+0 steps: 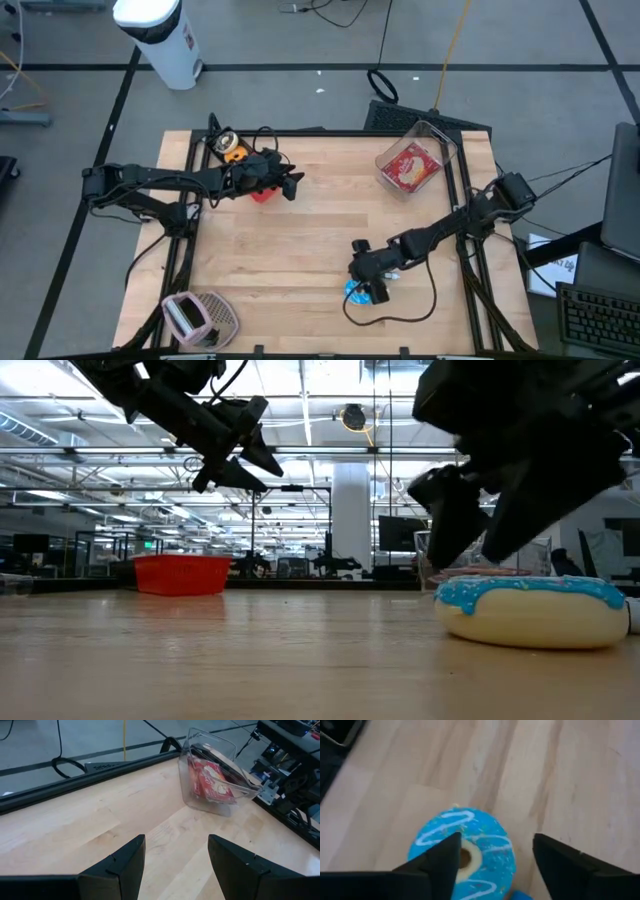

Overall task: Pick & Place Food Item
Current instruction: Put the blue donut into the black bin

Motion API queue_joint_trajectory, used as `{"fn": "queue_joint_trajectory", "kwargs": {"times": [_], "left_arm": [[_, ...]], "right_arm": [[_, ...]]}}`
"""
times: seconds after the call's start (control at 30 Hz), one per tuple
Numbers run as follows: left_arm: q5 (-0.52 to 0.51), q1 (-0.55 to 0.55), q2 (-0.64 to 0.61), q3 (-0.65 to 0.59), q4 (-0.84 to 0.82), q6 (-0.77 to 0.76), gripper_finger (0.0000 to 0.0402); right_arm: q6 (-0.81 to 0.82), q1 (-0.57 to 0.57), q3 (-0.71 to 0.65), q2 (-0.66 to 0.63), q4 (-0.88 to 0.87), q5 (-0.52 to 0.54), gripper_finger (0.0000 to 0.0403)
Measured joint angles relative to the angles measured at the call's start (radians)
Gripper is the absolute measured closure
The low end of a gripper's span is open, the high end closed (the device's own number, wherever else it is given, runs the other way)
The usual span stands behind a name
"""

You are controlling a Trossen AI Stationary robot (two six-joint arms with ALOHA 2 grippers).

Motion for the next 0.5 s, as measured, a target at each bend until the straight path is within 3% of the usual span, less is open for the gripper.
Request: {"fn": "queue_joint_trajectory", "kwargs": {"times": [0.2, 0.5], "left_arm": [[0.0, 0.0, 0.0, 0.0, -0.001, 0.002, 0.0183], [-0.001, 0.0, 0.0, 0.0, 0.0, 0.001, 0.0183]], "right_arm": [[0.005, 0.012, -0.004, 0.0, -0.024, 0.013, 0.012], [0.006, 0.015, -0.028, 0.058, 0.008, 0.037, 0.0153]]}}
